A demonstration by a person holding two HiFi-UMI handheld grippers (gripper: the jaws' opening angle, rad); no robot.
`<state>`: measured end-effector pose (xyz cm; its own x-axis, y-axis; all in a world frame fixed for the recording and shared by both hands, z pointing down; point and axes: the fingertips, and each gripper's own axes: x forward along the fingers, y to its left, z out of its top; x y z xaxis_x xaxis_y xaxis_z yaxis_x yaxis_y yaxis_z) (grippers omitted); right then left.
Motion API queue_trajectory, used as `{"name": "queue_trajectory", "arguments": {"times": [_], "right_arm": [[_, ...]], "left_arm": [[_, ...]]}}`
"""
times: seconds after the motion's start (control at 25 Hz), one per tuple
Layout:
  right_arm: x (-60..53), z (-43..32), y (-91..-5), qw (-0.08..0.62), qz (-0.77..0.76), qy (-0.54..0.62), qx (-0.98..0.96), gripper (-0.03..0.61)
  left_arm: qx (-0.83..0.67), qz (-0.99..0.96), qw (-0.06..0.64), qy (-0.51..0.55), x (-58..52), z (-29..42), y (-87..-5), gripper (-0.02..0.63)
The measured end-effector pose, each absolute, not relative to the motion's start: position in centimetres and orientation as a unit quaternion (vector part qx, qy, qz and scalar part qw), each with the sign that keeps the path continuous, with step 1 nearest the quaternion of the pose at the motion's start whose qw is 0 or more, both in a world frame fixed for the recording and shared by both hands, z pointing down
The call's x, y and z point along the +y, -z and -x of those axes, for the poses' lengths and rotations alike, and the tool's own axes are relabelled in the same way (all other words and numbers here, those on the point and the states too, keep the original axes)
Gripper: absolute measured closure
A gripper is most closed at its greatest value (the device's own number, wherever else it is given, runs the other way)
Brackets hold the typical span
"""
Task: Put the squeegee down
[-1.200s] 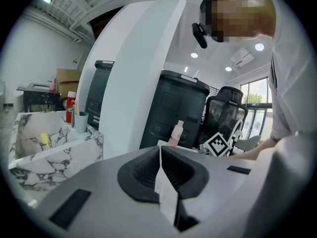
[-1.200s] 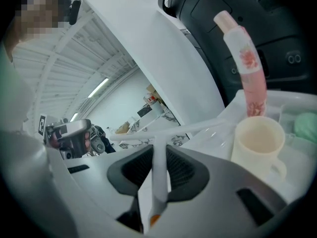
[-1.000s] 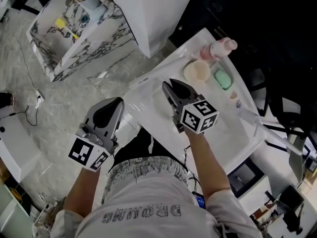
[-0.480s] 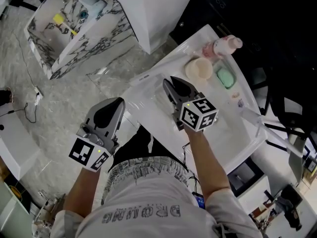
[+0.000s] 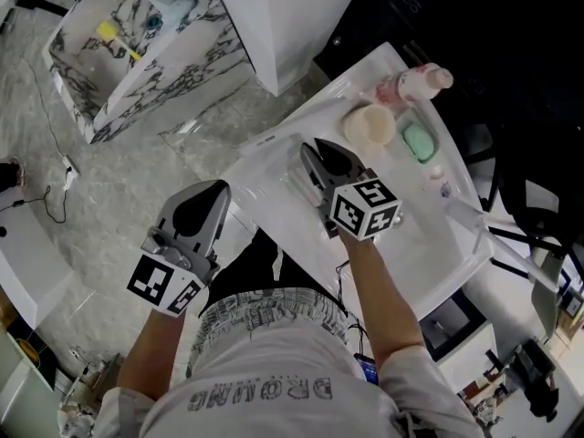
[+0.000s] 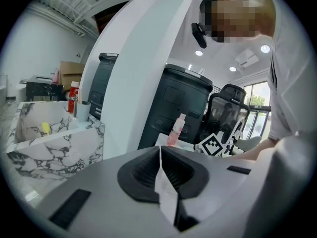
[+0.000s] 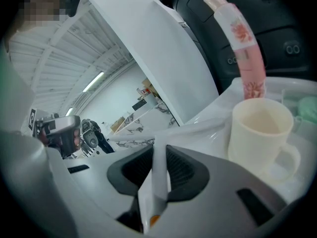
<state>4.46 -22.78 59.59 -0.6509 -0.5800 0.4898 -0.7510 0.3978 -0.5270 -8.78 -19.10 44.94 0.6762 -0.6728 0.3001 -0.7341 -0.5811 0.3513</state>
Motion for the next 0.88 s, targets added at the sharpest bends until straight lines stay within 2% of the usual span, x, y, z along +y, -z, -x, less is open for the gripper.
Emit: {"name": "queue_trajectory", "arguments": {"times": [0.88], "right_arm": [[-22.9, -4.2, -61.1, 0.135, -0.403, -0.369, -0.827, 0.489]], "left_arm": [[-0.401, -0.882, 0.235, -0.071, -18.7, 8.9, -45.5, 0.591]]}}
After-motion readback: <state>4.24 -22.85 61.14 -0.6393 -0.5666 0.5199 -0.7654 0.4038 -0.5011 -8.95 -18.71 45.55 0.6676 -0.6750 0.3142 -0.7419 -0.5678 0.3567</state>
